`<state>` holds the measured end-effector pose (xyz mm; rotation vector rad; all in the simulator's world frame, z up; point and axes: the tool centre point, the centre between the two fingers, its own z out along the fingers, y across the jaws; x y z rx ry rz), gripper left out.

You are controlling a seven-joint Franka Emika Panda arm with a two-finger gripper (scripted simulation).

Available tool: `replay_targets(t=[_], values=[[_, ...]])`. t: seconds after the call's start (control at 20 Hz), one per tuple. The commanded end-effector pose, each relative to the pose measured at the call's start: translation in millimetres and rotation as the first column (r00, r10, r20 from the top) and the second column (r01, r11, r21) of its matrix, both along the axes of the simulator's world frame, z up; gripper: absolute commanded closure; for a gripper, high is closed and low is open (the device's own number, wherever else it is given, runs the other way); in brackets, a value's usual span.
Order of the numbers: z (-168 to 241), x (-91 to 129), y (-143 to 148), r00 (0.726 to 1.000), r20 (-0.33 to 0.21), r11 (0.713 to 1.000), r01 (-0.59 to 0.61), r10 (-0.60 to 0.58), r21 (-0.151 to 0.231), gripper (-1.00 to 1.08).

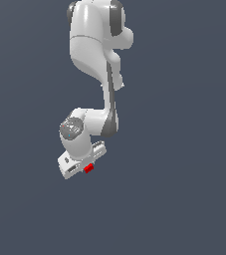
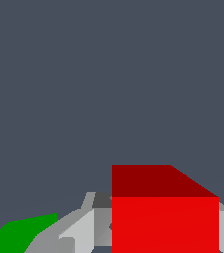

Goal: Stack the red cube on top of the green cube.

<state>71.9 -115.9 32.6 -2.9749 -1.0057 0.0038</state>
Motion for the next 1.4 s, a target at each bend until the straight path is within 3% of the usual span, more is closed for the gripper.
replay_targets(t=[0.0, 0.6, 1.35], values=[[13.1, 0.4, -0.1, 1.000, 0.002, 1.000, 0.000, 0.000, 0.000, 1.08], [83.2, 0.3, -0.1, 1.000, 0.002, 1.000, 0.000, 0.000, 0.000, 1.08], [78.3, -11.5, 5.0, 1.000, 0.004, 1.000, 0.000, 0.000, -0.001, 1.08]])
